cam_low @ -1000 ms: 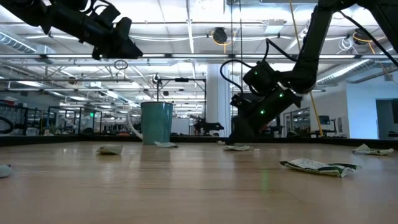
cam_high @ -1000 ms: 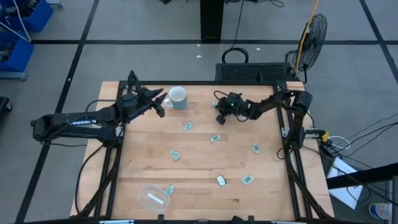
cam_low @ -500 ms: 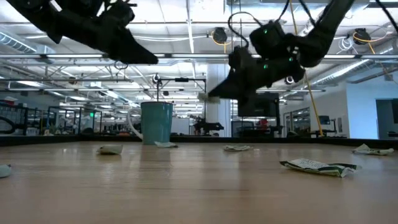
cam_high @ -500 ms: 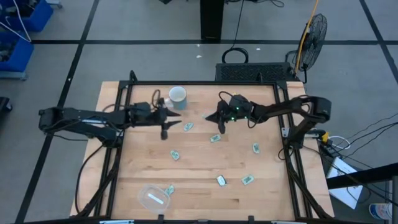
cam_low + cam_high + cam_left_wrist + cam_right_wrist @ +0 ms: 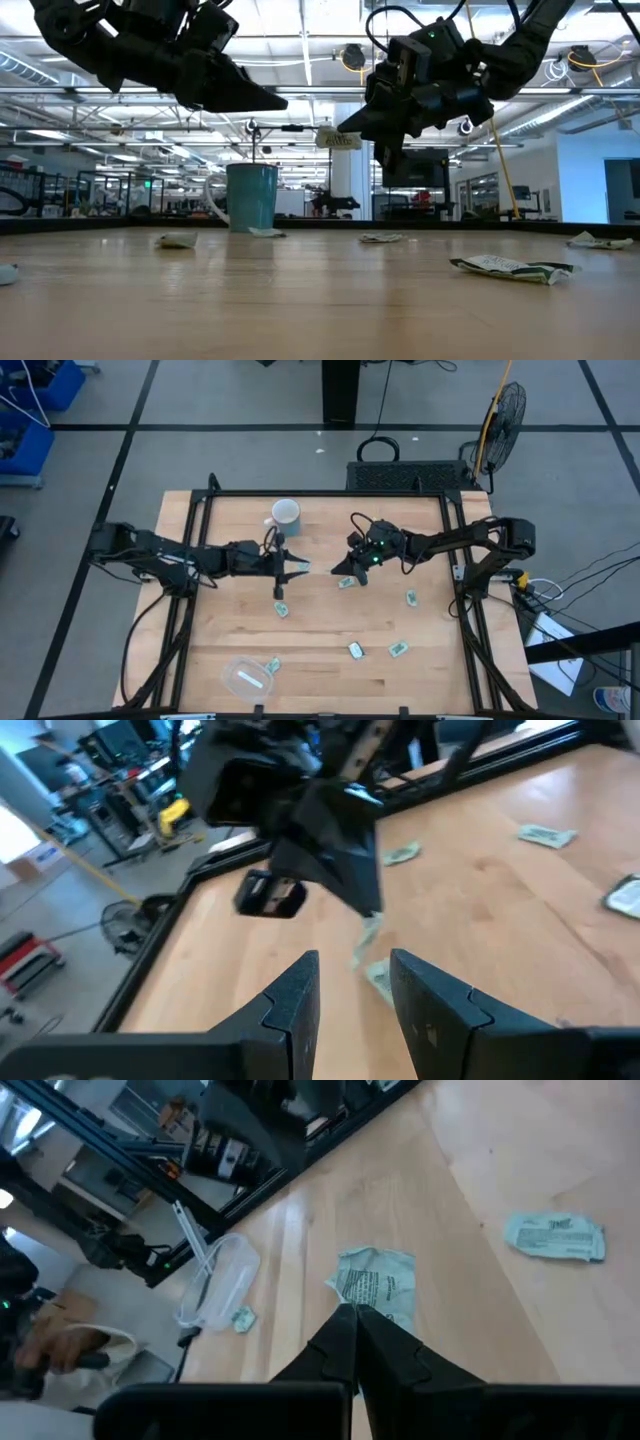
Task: Pick and place Stevia / Truvia into bins
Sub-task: Put the stevia packet into the transparent container
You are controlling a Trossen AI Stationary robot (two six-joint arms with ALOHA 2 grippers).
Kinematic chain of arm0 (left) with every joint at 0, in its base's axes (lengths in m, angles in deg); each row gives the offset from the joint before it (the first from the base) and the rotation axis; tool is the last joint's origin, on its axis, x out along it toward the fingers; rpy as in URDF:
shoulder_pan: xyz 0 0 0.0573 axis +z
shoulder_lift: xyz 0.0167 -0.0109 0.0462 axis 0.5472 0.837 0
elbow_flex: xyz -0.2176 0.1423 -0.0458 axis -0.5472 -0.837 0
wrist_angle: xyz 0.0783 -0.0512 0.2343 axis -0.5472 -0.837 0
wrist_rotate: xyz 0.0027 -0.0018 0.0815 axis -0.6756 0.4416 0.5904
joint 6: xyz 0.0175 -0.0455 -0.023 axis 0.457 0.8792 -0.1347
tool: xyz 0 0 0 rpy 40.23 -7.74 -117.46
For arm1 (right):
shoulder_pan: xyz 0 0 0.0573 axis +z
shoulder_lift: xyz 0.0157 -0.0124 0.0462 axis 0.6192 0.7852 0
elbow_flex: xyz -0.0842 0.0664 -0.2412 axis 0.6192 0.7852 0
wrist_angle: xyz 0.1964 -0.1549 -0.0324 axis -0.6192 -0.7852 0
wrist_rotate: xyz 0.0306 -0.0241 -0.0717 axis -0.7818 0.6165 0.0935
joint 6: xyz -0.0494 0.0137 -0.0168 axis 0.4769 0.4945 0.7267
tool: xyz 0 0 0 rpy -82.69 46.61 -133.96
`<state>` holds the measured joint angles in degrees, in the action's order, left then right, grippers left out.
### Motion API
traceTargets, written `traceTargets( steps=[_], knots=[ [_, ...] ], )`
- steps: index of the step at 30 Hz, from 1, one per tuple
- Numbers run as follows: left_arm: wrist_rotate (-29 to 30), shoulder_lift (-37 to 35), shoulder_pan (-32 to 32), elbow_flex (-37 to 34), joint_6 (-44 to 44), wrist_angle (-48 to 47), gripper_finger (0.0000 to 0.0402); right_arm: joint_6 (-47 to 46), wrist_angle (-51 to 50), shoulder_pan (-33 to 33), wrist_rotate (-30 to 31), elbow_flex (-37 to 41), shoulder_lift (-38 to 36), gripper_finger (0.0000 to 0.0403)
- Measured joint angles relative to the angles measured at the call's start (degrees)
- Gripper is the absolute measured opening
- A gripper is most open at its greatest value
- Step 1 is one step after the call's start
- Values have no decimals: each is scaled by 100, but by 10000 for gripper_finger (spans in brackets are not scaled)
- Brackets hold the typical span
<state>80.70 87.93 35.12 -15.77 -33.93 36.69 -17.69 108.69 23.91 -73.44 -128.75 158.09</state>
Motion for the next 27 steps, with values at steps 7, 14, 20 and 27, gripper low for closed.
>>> traceTargets(
  steps=[7, 14, 20, 27],
  knots=[
    [-37, 473, -99, 323, -26, 249, 132, -502, 147, 0, 8, 0, 0, 1],
    [-30, 1003, -88, 1116, -103, -608, 132, -535, 178, 87, 17, 0, 0, 1],
    [-30, 1232, -86, 1384, -256, -783, 132, -550, 302, 114, 6, 0, 0, 0],
    [-140, 1289, -91, 1390, -320, -907, 131, -417, 456, 110, 8, -1, 0, 0]
  ],
)
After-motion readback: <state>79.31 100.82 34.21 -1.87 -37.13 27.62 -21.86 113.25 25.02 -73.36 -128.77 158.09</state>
